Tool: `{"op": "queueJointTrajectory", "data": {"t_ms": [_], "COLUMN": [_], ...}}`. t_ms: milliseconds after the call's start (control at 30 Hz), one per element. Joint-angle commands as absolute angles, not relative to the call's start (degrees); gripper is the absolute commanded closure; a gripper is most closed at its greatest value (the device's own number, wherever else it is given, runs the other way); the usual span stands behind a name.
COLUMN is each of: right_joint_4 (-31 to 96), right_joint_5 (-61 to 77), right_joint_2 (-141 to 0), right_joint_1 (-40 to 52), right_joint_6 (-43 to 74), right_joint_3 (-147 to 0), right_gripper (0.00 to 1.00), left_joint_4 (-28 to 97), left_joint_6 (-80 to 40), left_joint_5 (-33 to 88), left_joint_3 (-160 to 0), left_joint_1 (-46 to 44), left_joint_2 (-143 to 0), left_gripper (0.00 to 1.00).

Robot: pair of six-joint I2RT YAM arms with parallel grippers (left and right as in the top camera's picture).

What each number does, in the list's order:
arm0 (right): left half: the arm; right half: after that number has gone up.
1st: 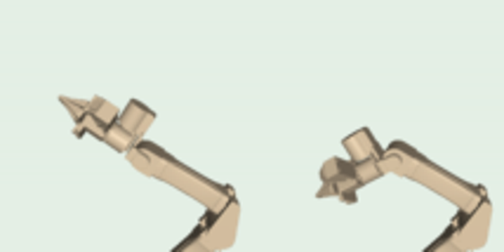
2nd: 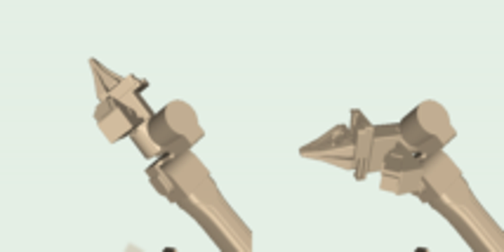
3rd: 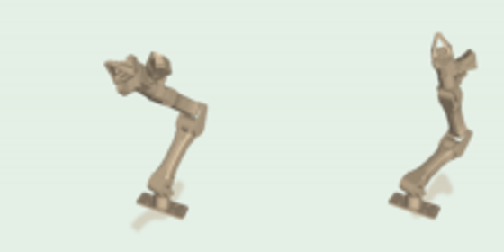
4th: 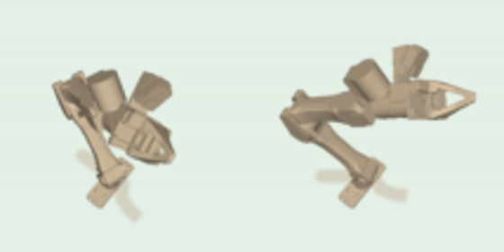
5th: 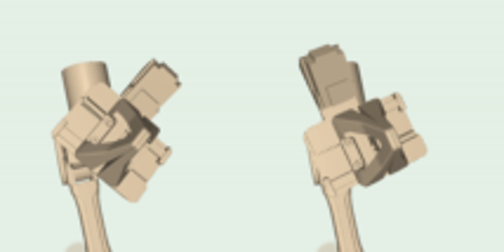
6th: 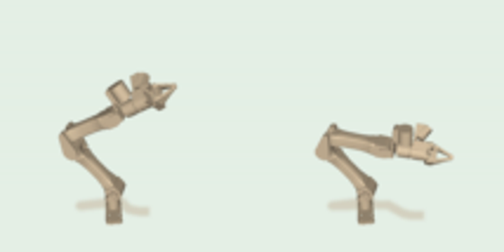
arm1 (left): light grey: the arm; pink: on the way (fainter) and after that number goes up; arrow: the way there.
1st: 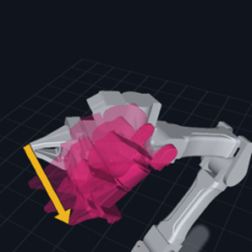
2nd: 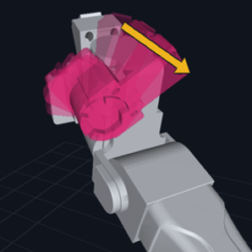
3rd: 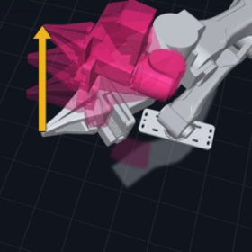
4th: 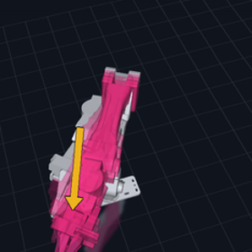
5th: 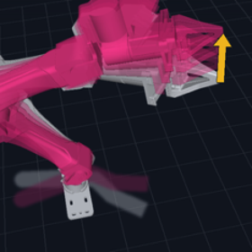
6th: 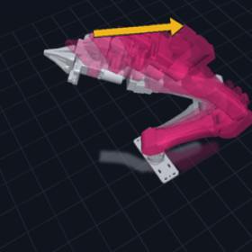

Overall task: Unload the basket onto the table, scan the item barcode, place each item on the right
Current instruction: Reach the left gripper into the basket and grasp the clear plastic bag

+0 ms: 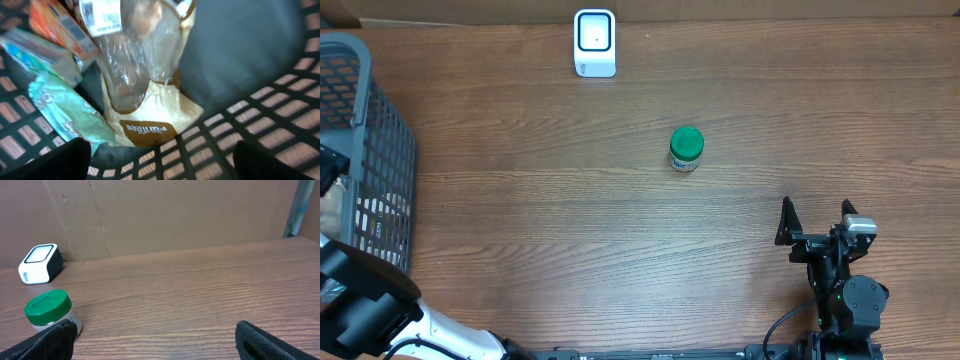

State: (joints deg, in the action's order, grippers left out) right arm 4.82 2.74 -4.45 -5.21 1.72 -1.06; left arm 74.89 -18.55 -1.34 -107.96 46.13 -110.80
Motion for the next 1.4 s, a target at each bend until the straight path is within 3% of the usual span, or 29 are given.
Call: {"op": "queueJointTrajectory", "data": {"t_ms": [0,1167,1267,1367], "right_joint_4": [4.7,4.7,4.7,4.7], "right_joint_5": [2.6,2.6,2.6,2.6], "right_joint_2": [-4.1,-4.1,-4.1,-4.1], "right_joint_1": [-5.4,-5.4,-5.4,-5.4], "right_joint_6": [1.7,1.7,1.7,1.7], "right_joint_3": [-0.5,-0.5,-0.5,-0.5], "right_gripper": [0.0,0.0,0.0,0.0], "left_joint_4": [72.8,51.3,51.0,49.5], "left_joint_6": [-19.4,-17.5,-16.1,-16.3], "left_joint_5": [-1.9,-2.1,-3.7,-4.0], "left_joint_3": [-104.4,-83.0,-81.1,-80.1], "left_joint_1": [46.7,46.4,46.5,46.5], "left_joint_2": [-110.4,-110.4,-110.4,-110.4], "left_gripper": [0.04,0.0,0.04,0.19]}}
